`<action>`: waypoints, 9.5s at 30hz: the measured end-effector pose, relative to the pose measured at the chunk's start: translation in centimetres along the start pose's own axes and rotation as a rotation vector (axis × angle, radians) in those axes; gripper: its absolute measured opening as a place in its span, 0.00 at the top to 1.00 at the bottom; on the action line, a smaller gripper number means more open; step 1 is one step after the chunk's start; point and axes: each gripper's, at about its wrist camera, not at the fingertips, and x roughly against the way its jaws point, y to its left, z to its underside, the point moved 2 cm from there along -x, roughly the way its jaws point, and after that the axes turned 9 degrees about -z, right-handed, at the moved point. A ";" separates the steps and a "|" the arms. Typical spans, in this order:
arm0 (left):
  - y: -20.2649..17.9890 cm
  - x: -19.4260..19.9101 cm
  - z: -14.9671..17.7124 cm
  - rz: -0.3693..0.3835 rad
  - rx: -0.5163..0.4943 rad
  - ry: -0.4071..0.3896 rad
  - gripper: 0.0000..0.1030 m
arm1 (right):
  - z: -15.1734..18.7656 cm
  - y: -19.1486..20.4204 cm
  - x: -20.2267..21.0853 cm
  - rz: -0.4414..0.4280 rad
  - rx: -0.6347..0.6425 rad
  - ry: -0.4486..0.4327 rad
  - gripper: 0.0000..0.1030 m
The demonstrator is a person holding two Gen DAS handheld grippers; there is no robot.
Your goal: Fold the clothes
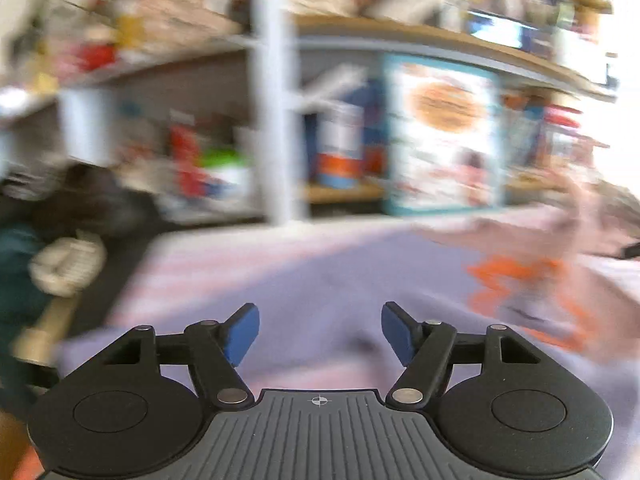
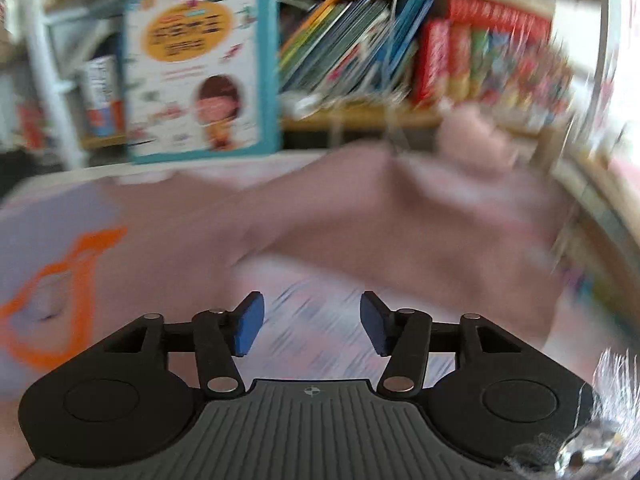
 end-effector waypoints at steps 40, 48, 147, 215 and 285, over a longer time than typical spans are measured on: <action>-2.3 -3.7 3.0 0.046 0.088 0.103 0.95 | 10.6 9.2 6.4 -0.066 0.034 0.024 0.89; -0.7 -2.7 4.1 -0.005 0.118 0.127 0.90 | 10.0 11.5 5.0 -0.130 0.029 -0.008 0.89; -4.5 10.9 9.2 0.002 0.071 -0.041 0.30 | 15.4 12.3 9.8 -0.028 0.035 -0.192 0.45; 2.4 4.8 5.1 -0.247 0.234 -0.052 0.09 | 4.3 22.3 -0.3 -0.325 0.330 -0.193 0.10; -8.3 -5.6 -14.6 0.236 0.370 -0.182 0.97 | 7.8 14.7 0.4 -0.264 0.222 -0.117 0.09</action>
